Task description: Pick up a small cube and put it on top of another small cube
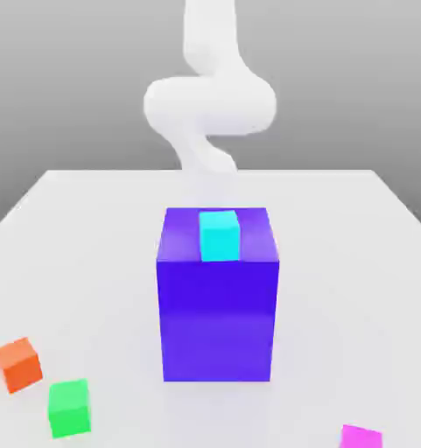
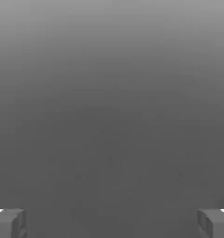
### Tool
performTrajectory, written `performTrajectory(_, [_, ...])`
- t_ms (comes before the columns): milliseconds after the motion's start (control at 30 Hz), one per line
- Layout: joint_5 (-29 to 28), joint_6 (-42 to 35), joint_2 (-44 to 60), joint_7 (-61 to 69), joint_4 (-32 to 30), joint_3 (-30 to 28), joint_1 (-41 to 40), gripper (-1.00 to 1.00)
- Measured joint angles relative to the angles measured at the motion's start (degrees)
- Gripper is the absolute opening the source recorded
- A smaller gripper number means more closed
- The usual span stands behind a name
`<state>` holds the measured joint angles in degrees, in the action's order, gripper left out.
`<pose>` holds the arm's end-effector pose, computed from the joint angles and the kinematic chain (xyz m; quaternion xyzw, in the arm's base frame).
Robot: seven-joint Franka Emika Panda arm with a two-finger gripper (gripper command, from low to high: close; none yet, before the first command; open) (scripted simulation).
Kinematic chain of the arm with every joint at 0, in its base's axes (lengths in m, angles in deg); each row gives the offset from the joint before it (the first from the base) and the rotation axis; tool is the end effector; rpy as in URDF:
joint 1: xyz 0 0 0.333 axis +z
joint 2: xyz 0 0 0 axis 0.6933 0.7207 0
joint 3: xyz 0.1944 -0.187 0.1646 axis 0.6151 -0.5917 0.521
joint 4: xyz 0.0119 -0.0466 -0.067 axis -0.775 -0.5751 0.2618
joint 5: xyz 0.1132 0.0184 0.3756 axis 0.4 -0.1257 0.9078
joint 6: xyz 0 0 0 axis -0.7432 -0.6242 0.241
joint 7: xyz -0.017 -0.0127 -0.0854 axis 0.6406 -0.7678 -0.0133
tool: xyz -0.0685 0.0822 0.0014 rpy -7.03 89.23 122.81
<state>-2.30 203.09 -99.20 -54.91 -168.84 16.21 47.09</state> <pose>0.3792 0.0067 0.6840 -0.8768 0.3178 -0.3285 0.1491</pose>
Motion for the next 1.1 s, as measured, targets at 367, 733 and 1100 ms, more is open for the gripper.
performTrajectory(367, [6.9, 5.4, 23.3, 22.9, 1.9, -4.9, 11.5, 0.0])
performTrajectory(733, [9.9, 11.0, 45.8, 42.8, 3.7, -3.4, 17.3, 0.0])
performTrajectory(1100, [2.1, 19.4, 67.1, 52.8, 5.6, -1.6, 19.9, 0.0])
